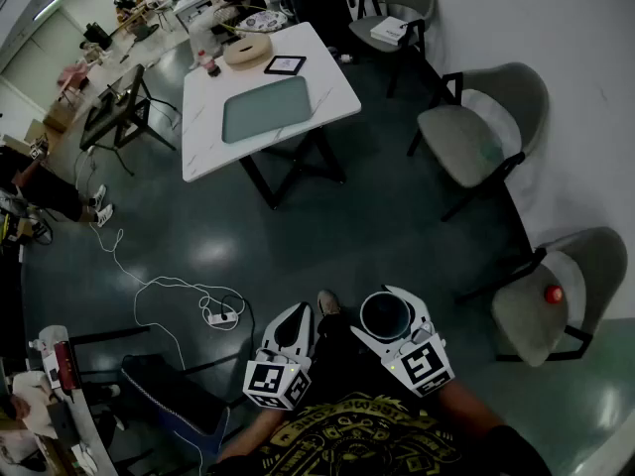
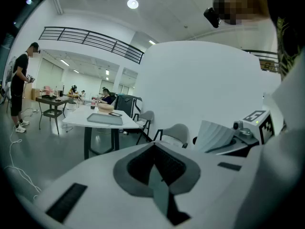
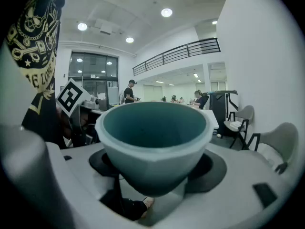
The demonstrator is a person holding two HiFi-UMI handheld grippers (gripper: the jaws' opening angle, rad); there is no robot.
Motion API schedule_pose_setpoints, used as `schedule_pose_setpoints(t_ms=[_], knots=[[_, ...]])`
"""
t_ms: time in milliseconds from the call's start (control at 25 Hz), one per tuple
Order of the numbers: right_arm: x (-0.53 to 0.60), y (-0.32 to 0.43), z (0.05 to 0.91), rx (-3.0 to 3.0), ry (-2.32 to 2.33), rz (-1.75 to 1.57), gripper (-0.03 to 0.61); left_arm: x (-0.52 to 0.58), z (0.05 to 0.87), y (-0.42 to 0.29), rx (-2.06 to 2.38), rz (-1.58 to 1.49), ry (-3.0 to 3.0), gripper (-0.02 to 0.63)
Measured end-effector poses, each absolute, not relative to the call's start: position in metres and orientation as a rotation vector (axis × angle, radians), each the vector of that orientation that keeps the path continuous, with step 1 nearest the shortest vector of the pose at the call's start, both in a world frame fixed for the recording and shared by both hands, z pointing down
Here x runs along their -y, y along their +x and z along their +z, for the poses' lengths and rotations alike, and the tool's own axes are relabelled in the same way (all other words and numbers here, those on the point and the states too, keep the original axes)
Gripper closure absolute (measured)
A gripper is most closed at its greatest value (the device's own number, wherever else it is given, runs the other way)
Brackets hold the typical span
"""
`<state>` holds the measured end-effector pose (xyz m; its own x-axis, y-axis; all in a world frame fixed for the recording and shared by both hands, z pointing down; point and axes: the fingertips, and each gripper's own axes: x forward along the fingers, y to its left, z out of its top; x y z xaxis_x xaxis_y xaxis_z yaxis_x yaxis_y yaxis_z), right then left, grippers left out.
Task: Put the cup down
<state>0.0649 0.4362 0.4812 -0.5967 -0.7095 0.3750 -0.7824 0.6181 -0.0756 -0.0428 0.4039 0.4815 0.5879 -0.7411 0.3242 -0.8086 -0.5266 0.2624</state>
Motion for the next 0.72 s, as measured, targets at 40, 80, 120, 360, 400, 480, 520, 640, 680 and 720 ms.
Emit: schedule_pose_setpoints(t_ms=[40, 80, 120, 360, 400, 480, 520, 640, 680, 720], knots=[[-0.4339, 0.0650, 0.4847, 2.559, 1.218, 0.357, 0.213, -0.4025, 0.4832, -0.0430, 1.254, 0.244, 2.437, 0.603], [-0.4319, 0.0653, 0.4878, 2.577, 1.228, 0.375, 0.213, -0.4011, 0.4847, -0.0428, 1.259, 0.246, 2.437, 0.604], [-0.4305, 0.0658, 0.4903, 2.585, 1.233, 0.385, 0.213, -0.4002, 0.4858, -0.0421, 1.262, 0.246, 2.436, 0.604], [-0.4299, 0.0686, 0.4930, 2.557, 1.232, 0.340, 0.215, -0.3986, 0.4846, -0.0376, 1.259, 0.244, 2.437, 0.604], [-0.4296, 0.0685, 0.4923, 2.558, 1.232, 0.339, 0.215, -0.3985, 0.4845, -0.0379, 1.259, 0.245, 2.439, 0.604], [-0.4288, 0.0688, 0.4912, 2.561, 1.235, 0.338, 0.215, -0.3982, 0.4844, -0.0377, 1.258, 0.247, 2.440, 0.604], [-0.4284, 0.0692, 0.4907, 2.563, 1.237, 0.338, 0.215, -0.3979, 0.4843, -0.0371, 1.258, 0.248, 2.440, 0.604], [-0.4271, 0.0703, 0.4898, 2.572, 1.239, 0.345, 0.215, -0.3968, 0.4837, -0.0353, 1.255, 0.252, 2.442, 0.604], [-0.4264, 0.0703, 0.4893, 2.572, 1.236, 0.347, 0.215, -0.3963, 0.4838, -0.0352, 1.255, 0.255, 2.443, 0.604], [-0.4257, 0.0701, 0.4880, 2.569, 1.227, 0.346, 0.215, -0.3958, 0.4840, -0.0353, 1.255, 0.256, 2.444, 0.604]])
